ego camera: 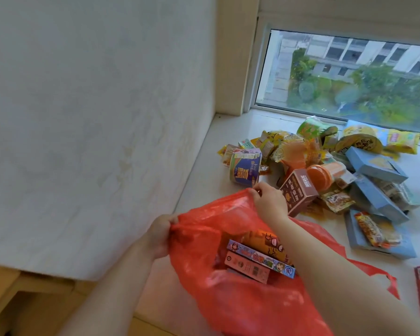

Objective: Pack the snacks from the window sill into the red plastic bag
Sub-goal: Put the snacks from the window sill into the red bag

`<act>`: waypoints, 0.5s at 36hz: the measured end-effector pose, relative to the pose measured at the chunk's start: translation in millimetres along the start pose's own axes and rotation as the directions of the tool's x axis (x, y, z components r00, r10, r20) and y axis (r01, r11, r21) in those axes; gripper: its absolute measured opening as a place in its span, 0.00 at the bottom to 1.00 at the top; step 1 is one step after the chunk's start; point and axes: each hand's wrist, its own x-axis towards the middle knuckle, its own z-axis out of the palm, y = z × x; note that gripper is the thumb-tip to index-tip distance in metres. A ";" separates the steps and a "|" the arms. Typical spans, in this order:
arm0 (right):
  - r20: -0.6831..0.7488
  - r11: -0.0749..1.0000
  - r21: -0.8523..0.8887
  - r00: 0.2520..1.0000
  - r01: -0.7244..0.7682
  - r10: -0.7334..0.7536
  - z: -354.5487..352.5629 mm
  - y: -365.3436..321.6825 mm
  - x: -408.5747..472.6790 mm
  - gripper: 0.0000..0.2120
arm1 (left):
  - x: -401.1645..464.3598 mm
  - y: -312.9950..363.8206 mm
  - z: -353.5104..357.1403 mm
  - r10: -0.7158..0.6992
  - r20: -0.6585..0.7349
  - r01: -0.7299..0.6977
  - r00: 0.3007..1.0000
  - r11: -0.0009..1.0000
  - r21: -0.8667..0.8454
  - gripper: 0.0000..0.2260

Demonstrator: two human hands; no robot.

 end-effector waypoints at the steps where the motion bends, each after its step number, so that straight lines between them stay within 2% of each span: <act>1: 0.015 0.999 -0.033 1.000 0.013 -0.012 0.6 1.1 -1.1 0.10 | -1.6 0.3 -6.1 -0.072 0.009 0.072 0.997 0.997 0.035 0.14; 2: 0.025 0.999 -0.046 0.999 0.023 -0.022 1.3 2.1 -2.3 0.10 | 0.3 0.1 -10.8 -0.124 -0.023 0.126 0.992 0.982 0.141 0.11; 3: 0.030 0.998 -0.042 0.999 0.036 -0.034 2.2 2.7 -3.4 0.10 | 2.8 -0.3 -13.5 -0.132 -0.086 0.154 0.988 0.930 0.335 0.09; 4: 0.032 0.998 -0.030 0.998 0.048 -0.047 3.3 3.5 -4.4 0.10 | 4.3 -0.7 -14.3 -0.111 -0.157 0.181 0.981 0.809 0.559 0.08; 5: 0.035 0.998 -0.017 0.997 0.063 -0.062 3.9 3.5 -5.9 0.09 | 10.1 -1.1 -14.9 -0.043 -0.227 0.205 0.973 0.612 0.764 0.10; 6: 0.043 0.997 -0.008 0.996 0.082 -0.081 4.6 3.1 -7.5 0.08 | 15.0 -3.6 -15.6 0.096 -0.263 0.207 0.960 0.388 0.898 0.15; 7: 0.055 0.994 0.000 0.993 0.106 -0.106 5.4 2.2 -9.4 0.07 | 14.6 -4.4 -12.0 0.210 -0.239 0.193 0.948 0.218 0.957 0.20; 8: 0.067 0.992 0.012 0.990 0.127 -0.128 5.8 1.0 -11.4 0.06 | 10.7 -2.0 -5.5 0.322 -0.196 0.156 0.926 0.146 0.977 0.24; 9: 0.080 0.990 0.033 0.987 0.139 -0.141 5.7 -0.2 -13.5 0.05 | 8.7 -0.1 1.1 0.437 -0.145 0.091 0.888 0.142 0.986 0.26; 10: 0.094 0.989 0.061 0.985 0.137 -0.142 5.5 -1.1 -15.3 0.05 | 3.5 2.0 11.6 0.580 -0.078 0.005 0.811 0.127 0.992 0.26; 11: 0.109 0.988 0.097 0.985 0.123 -0.133 5.0 -2.0 -16.9 0.04 | 0.6 1.5 22.1 0.710 0.011 -0.090 0.704 0.073 0.993 0.25; 12: 0.120 0.985 0.139 0.985 0.104 -0.121 4.7 -2.7 -17.7 0.04 | -4.0 -0.3 35.8 0.795 0.123 -0.171 0.594 -0.025 0.985 0.24; 13: 0.129 0.980 0.175 0.985 0.091 -0.115 4.9 -2.9 -17.8 0.03 | -9.7 -4.0 48.8 0.820 0.239 -0.214 0.521 -0.146 0.966 0.22; 14: 0.133 0.978 0.187 0.984 0.097 -0.123 4.9 -2.6 -18.3 0.02 | -10.3 -12.8 56.5 0.775 0.351 -0.237 0.526 -0.262 0.935 0.21; 15: 0.126 0.979 0.154 0.980 0.135 -0.155 4.5 -1.7 -18.5 0.04 | -9.8 -21.5 61.0 0.690 0.428 -0.227 0.584 -0.367 0.902 0.23; 17: 0.108 0.960 0.007 0.954 0.281 -0.280 3.8 7.1 -19.2 0.07 | -2.8 -37.6 53.0 0.486 0.441 -0.146 0.755 -0.530 0.835 0.35; 18: 0.097 0.929 -0.077 0.930 0.362 -0.354 1.6 13.6 -20.8 0.08 | 2.7 -42.7 41.2 0.420 0.410 -0.089 0.810 -0.603 0.793 0.41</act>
